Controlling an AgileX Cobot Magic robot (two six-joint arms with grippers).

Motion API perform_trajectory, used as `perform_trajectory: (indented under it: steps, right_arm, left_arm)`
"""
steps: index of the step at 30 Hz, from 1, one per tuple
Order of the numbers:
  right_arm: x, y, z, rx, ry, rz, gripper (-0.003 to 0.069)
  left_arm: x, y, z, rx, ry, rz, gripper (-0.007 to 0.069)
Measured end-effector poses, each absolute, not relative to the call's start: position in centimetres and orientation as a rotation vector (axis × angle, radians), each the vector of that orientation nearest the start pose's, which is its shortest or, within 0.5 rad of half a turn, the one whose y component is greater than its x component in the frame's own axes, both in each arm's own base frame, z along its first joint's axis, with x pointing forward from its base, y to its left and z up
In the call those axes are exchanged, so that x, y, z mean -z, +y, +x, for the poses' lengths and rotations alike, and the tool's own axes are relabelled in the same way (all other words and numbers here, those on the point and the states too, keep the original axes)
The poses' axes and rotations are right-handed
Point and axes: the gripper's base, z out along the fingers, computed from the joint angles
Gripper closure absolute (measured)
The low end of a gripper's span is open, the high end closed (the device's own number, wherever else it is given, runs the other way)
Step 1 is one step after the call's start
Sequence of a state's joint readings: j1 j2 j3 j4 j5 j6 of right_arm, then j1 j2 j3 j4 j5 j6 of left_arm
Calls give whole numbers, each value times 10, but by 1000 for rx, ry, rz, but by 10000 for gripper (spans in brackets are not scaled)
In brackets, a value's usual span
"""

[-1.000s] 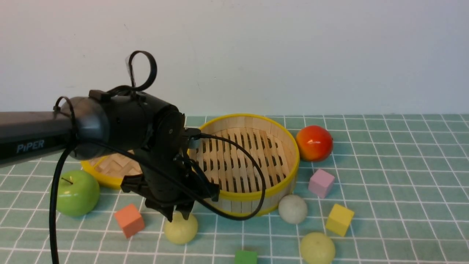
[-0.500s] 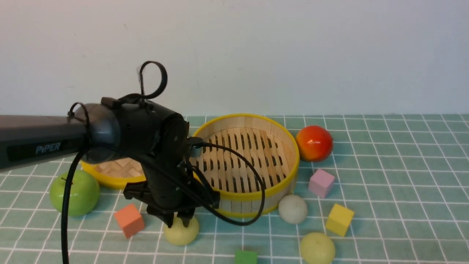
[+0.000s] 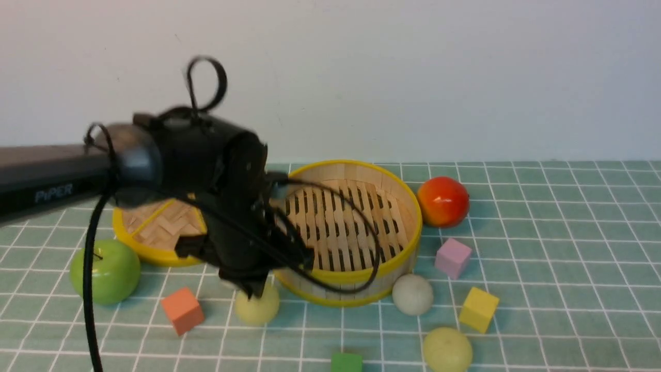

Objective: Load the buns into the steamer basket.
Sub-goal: Use the left arm to put the steamed stuffed bun into the steamer

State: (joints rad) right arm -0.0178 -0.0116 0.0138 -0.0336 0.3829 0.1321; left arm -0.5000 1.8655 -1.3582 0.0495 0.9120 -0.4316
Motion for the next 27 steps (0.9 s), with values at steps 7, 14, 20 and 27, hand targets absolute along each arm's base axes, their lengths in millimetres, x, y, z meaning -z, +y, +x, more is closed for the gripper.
perform_trajectory:
  steps: [7, 14, 20, 27]
  right_arm:
    - [-175, -2, 52, -46, 1865, 120, 419]
    - [-175, -2, 52, -46, 1865, 120, 419]
    - [-175, -2, 52, -46, 1865, 120, 419]
    - [-175, -2, 52, -46, 1865, 120, 419]
  left_arm:
    - [-292, -194, 360, 218, 2717, 149, 638]
    - [-262, -213, 390, 265, 2703, 121, 638]
    - [-212, -221, 403, 253, 2789, 13, 610]
    - [-216, -221, 402, 255, 2793, -4, 444]
